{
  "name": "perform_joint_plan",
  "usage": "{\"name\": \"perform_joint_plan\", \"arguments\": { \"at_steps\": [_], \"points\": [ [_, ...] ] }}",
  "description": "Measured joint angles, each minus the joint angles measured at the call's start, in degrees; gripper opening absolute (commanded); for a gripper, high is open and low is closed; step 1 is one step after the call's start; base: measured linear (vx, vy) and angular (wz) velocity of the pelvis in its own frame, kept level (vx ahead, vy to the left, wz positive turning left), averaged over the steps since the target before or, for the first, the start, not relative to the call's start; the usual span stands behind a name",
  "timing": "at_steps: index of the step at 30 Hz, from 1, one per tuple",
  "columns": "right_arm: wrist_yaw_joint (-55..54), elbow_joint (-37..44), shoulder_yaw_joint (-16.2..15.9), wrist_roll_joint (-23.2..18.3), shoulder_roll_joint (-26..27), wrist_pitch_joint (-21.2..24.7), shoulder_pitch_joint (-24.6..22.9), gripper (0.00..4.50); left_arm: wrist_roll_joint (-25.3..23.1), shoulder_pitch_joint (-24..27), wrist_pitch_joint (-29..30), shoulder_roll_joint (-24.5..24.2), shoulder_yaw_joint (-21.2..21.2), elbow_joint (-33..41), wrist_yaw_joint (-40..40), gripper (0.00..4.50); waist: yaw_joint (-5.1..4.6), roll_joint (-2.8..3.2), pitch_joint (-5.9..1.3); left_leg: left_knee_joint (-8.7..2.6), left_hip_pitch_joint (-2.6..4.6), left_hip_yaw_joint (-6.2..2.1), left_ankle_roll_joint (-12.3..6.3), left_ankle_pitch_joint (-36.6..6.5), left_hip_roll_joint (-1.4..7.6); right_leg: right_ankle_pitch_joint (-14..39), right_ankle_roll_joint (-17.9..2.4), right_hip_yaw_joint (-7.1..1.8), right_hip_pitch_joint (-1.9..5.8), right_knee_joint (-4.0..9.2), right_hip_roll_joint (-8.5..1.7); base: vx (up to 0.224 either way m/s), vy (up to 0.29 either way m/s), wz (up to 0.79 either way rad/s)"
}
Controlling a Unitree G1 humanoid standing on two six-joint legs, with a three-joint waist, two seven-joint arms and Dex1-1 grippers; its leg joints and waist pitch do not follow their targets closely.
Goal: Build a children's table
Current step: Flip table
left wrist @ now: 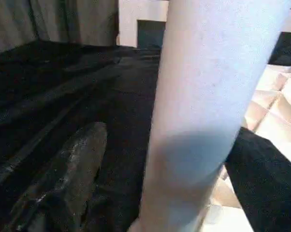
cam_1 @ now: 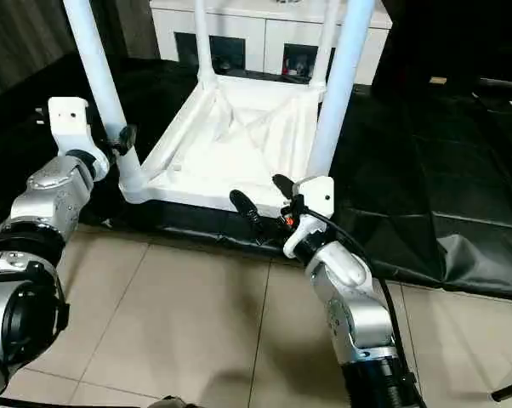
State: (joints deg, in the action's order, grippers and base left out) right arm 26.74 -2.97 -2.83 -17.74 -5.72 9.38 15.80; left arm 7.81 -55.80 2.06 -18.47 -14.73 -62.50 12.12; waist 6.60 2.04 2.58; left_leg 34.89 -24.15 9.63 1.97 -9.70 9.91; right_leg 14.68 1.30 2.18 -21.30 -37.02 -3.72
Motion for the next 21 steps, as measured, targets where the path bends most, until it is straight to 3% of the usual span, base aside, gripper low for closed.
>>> {"name": "perform_joint_plan", "arguments": {
  "at_steps": [7,10,13,14,21],
  "points": [
    [2.8,0.0,-1.1,-0.7,-0.2,0.2,0.0,4.5,2.6,-1.6,0.0,0.5,-1.4,-2.2,4.1,3.22,0.06,-0.01,0.0,0.0,0.0,0.09,-0.09,0.1,-0.01,0.0,0.0,0.03,0.01,0.0,-0.1,0.0,0.0,0.0],
    [6.3,0.1,-2.4,-2.1,-1.7,1.7,-0.1,4.5,2.7,-2.4,0.1,0.5,-1.7,-3.4,5.3,2.87,0.47,-0.02,0.01,0.0,-0.01,0.15,-0.14,0.1,-0.01,0.0,0.0,0.09,0.04,0.02,-0.17,0.0,0.0,0.0],
    [9.3,0.3,-3.6,-2.7,-2.5,2.7,-0.3,4.5,2.7,-2.6,0.1,0.5,-1.7,-3.9,6.2,2.81,0.78,-0.02,0.01,0.0,-0.01,0.31,-0.26,0.2,-0.03,0.0,0.0,0.14,0.04,0.01,-0.34,0.0,0.0,0.0],
    [9.7,0.3,-3.9,-2.7,-2.5,2.7,-0.3,4.5,2.6,-2.7,0.1,0.5,-1.6,-4.3,6.4,2.57,0.9,-0.02,0.01,0.0,-0.01,0.38,-0.27,0.2,-0.03,0.0,0.0,0.19,0.05,0.01,-0.42,0.0,0.0,0.0],
    [9.7,0.3,-3.9,-2.6,-2.1,2.6,-0.3,4.5,2.5,-2.9,-0.4,0.7,-1.2,-5.3,6.5,2.17,1.61,-0.02,0.01,0.0,-0.01,0.55,-0.3,0.2,-0.07,-0.1,0.1,0.27,0.05,0.01,-0.63,0.0,0.0,0.0]
  ]
}}
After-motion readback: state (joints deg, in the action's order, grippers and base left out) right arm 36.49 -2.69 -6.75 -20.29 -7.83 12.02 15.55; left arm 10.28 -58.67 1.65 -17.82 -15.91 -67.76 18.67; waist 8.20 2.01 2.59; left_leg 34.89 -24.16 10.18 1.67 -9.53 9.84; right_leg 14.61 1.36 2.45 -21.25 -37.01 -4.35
